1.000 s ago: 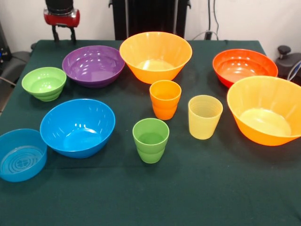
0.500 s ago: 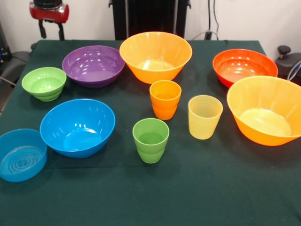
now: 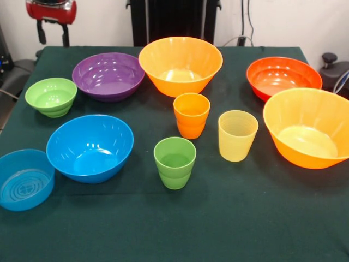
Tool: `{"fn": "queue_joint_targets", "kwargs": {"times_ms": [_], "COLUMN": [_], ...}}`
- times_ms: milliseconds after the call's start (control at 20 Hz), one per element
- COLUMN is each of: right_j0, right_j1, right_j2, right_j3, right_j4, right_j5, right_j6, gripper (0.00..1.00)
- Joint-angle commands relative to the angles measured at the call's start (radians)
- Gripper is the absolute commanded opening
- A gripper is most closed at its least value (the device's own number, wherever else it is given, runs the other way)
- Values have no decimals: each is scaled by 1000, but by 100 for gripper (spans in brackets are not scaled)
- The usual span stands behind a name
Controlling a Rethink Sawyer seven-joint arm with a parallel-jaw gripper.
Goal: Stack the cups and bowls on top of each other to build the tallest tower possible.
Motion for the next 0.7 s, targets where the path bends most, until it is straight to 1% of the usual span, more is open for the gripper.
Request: {"fn": "queue_joint_targets", "kwargs": {"times_ms": [50, 200, 300, 350, 550, 700], "right_j0": [116, 134, 146, 158, 193, 180], "right_j1": [66, 102, 121, 130, 152, 170], "right_j2": [144, 148, 150, 148, 147, 168], "right_j3": [-131, -203, -252, -289, -383, -410], "right_j4": [53, 81, 88, 98, 125, 148], "right_j5": [103, 143, 149, 176, 246, 273], "right_j6": [-86, -89, -86, -87, -100, -141], "gripper": [100, 100, 100, 100, 100, 100]}}
